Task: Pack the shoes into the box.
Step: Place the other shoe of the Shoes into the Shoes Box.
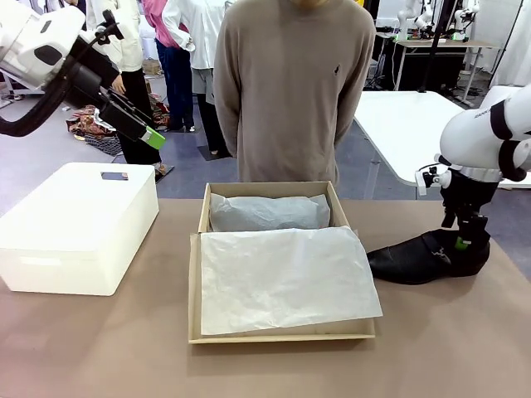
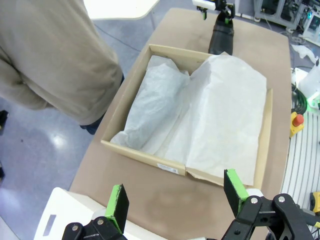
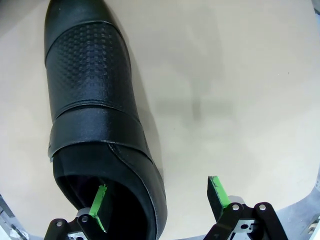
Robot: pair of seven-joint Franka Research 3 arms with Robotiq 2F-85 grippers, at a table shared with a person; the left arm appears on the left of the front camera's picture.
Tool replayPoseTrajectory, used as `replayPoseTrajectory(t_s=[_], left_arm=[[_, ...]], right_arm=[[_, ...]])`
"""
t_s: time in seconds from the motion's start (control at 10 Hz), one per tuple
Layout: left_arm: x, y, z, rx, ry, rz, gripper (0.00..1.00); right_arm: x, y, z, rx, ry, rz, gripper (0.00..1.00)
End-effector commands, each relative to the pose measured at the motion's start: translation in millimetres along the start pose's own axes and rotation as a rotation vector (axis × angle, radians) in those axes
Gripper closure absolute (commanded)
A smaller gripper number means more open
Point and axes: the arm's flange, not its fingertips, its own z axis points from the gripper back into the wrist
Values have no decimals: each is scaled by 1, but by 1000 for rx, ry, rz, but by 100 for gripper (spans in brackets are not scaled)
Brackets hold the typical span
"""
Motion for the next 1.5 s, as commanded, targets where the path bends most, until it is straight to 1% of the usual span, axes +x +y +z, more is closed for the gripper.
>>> replayPoseTrajectory(t_s=[0.0, 0.1, 0.2, 0.4, 0.8, 1.2, 1.4], left_arm=[[-1, 1, 0, -15, -17, 0, 0], [-1, 1, 0, -15, -17, 0, 0], [-1, 1, 0, -15, -17, 0, 0], [-1, 1, 0, -15, -17, 0, 0], [-1, 1, 0, -15, -17, 0, 0], [-1, 1, 0, -15, -17, 0, 0], [-1, 1, 0, -15, -17, 0, 0]], right_arm=[[-3, -5, -5, -11, -39, 28, 0], [-3, -6, -7, 0, -33, 23, 0], [-2, -6, -8, 21, -21, 14, 7], [-2, -4, -7, 36, -16, 11, 36], [-2, -2, -6, 71, -6, 8, 99], [-4, 0, -2, 75, -7, 7, 100], [-5, -1, 9, 76, -10, -12, 100]])
